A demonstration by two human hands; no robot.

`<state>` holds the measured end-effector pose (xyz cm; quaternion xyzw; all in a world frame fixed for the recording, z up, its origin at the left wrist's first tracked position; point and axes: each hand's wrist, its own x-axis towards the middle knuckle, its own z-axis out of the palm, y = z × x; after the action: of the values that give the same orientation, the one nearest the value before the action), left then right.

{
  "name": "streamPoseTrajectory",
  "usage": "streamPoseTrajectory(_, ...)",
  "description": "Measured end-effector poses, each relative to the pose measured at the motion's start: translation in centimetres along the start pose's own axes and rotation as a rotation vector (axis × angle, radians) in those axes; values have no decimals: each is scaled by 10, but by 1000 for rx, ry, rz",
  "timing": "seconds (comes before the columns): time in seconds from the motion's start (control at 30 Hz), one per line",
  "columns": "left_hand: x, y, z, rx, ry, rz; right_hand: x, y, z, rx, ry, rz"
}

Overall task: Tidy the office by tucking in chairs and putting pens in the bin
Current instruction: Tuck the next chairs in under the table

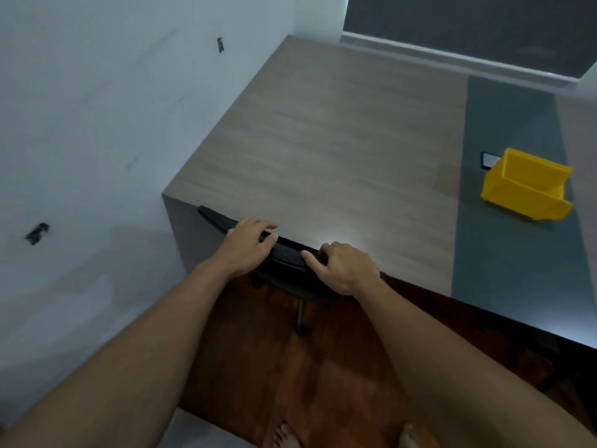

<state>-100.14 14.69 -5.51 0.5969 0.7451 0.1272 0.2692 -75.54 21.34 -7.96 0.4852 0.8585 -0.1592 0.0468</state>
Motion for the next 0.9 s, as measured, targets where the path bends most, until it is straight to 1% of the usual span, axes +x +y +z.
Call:
streamPoseTrajectory(0.1,-34,31,4,-38,46,76,-22,12,-15,4,19,10)
streamPoseTrajectory(0.23,-77,70,13,-35,61,91,-73,59,-36,75,56,89)
streamPoseTrajectory(0.43,-122,146,45,-52,102,99,-166,160,-66,118,64,202)
streamPoseTrajectory(0.57,-135,207,79,-51,93,134,-225,229,-80,134,58,270)
streamPoseTrajectory(0.73,-146,282,125,-36,94,194,-291,312,-86,146,54,321)
streamPoseTrajectory(0.9,-159,345,168,-48,71,216,-346,385,-86,155,42,361)
